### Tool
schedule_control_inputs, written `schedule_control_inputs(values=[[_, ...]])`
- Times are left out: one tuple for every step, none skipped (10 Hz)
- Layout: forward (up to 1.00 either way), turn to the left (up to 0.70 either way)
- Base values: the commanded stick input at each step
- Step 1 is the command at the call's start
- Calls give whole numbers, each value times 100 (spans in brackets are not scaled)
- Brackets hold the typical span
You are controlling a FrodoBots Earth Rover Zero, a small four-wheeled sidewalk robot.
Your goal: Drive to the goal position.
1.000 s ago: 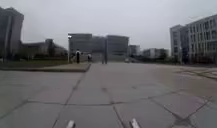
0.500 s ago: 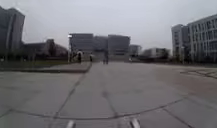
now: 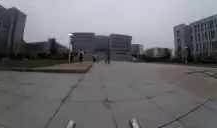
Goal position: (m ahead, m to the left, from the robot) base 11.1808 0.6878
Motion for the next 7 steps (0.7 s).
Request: schedule_control_inputs(values=[[70, -3], [70, -3], [70, -3], [70, -3], [70, -3], [70, -3], [70, -3]])
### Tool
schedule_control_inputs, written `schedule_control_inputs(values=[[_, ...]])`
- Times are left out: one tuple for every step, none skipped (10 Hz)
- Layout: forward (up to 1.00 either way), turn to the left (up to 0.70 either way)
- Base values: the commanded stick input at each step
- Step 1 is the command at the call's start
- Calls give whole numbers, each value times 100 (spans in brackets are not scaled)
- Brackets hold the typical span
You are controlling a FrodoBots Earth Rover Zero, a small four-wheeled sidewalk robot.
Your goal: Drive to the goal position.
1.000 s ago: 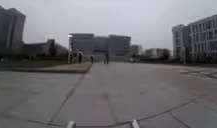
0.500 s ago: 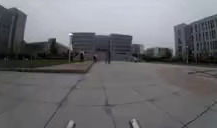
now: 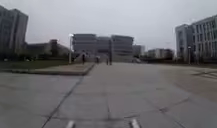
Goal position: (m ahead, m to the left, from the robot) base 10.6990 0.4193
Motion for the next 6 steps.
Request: schedule_control_inputs(values=[[70, -3], [70, -3], [70, -3], [70, -3], [70, -3], [70, -3]])
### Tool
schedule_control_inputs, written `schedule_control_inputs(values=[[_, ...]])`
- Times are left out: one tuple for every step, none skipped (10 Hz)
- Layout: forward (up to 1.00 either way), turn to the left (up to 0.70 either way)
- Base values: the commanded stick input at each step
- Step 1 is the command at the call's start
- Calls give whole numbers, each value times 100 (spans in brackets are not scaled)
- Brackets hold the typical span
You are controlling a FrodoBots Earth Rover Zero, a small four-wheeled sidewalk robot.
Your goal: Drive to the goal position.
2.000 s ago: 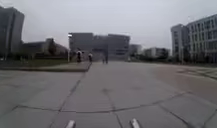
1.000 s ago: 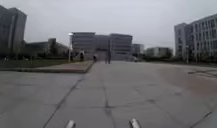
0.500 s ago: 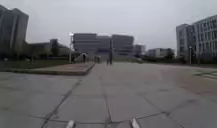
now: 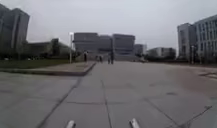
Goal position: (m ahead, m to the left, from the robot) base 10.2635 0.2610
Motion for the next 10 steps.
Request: schedule_control_inputs(values=[[70, -3], [70, -3], [70, -3], [70, -3], [70, -3], [70, -3], [70, -3], [70, -3], [70, -3], [70, -3]])
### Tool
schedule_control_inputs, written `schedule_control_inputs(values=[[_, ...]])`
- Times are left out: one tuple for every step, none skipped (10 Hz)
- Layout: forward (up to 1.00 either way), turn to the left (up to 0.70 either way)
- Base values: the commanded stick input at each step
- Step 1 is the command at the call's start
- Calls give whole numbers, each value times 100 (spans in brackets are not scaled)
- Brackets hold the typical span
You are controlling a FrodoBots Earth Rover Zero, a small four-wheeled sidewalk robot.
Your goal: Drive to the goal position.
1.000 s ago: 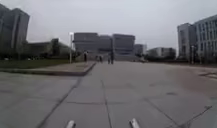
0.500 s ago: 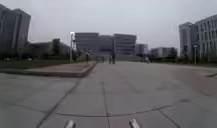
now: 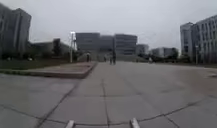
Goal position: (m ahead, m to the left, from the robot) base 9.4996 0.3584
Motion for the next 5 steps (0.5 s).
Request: schedule_control_inputs(values=[[70, -3], [70, -3], [70, -3], [70, -3], [70, -3]])
